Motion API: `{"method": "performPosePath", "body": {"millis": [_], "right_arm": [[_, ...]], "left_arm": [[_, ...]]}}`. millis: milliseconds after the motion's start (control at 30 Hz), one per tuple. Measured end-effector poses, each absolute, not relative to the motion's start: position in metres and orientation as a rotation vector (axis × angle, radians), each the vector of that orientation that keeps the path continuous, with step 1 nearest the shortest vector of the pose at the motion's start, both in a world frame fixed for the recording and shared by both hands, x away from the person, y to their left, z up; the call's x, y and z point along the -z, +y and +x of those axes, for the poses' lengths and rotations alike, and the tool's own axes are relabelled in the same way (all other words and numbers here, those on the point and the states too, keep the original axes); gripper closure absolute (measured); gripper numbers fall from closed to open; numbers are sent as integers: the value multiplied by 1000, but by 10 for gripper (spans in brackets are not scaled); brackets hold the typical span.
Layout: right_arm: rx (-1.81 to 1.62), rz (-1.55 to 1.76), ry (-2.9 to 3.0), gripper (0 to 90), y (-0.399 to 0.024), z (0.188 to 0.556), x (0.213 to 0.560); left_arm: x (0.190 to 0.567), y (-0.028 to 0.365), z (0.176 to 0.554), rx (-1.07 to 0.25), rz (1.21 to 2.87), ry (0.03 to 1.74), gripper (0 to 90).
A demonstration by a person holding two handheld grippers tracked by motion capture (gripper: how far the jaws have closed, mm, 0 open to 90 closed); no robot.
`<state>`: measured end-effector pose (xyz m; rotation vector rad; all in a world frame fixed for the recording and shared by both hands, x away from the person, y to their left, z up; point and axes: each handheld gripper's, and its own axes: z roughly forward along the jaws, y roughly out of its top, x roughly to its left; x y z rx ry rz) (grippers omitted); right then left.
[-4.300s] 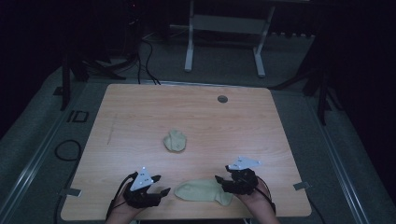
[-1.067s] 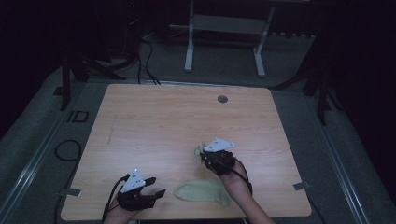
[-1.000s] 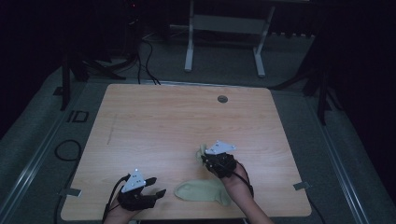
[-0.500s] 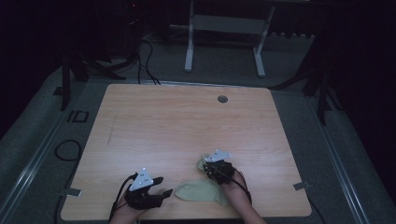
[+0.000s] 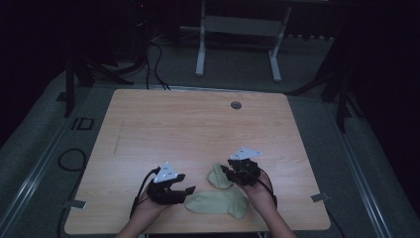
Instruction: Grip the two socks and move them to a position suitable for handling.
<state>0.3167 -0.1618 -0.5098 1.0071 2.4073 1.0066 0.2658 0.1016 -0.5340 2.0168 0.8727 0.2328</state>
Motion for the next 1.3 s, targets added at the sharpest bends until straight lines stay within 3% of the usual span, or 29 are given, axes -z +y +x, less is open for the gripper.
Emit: {"method": "performPosePath", "body": {"millis": [267,533,800,967,1133,1300], "right_arm": [[-964,1019,2470,629,-162,319,528],[-881,1025,2498,665,-162,324,548],[-868,1011,2486,781,-161,322,553],[-873,1004,2490,807,-160,322,553],[-868,994,2497,822,-159,322,553],[-869,997,2493,833,-159,322,552]], "left_arm": [[542,69,307,-107,2066,913,385],[553,49,319,-133,2155,908,408],[562,39,323,-143,2196,890,552],[563,33,325,-148,2207,868,643],[562,25,325,-185,2216,844,839],[559,23,321,-243,2207,826,874]]}}
